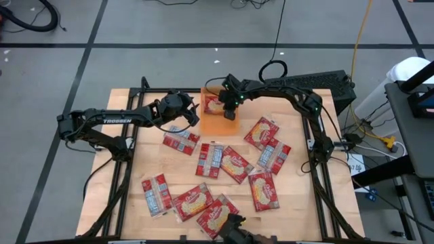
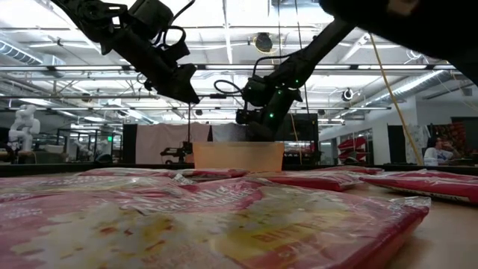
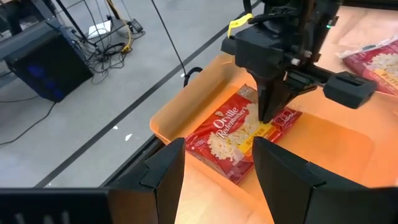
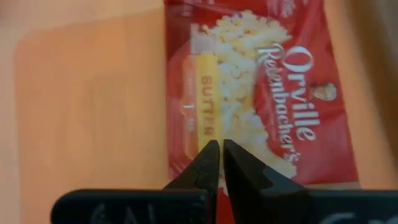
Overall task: Sort popcorn bags into baskets
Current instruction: Put the red popcorn bag into the orange bin
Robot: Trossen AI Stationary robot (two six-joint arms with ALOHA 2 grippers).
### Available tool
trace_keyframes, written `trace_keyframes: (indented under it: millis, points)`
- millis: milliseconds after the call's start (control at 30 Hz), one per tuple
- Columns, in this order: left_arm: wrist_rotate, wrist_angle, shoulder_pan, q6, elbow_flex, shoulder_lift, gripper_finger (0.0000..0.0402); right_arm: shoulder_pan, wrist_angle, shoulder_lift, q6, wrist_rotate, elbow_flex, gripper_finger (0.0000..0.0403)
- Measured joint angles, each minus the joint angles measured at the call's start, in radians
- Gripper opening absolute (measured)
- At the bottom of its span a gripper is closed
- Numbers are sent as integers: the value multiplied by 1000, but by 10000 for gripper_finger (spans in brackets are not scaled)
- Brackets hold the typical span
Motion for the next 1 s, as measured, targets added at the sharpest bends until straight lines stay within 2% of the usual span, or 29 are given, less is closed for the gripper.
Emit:
trace_keyframes:
  millis: [333, 500, 733, 900, 1000]
  points:
    - [0, 2, 0, -2, 0, 0, 191, -51, -1, 0, -14, -3, 0, 15]
    - [3, 2, -3, -3, 0, 0, 191, -43, -91, -69, 8, -3, 0, 21]
    - [5, 41, -3, -20, 0, 0, 191, -30, -171, -146, -165, -6, 0, 24]
    - [5, 51, -4, -52, 0, 0, 191, -25, -235, -108, -421, -4, 0, 24]
    - [6, 50, -6, -61, 0, 0, 191, -15, -219, -77, -448, -5, -1, 24]
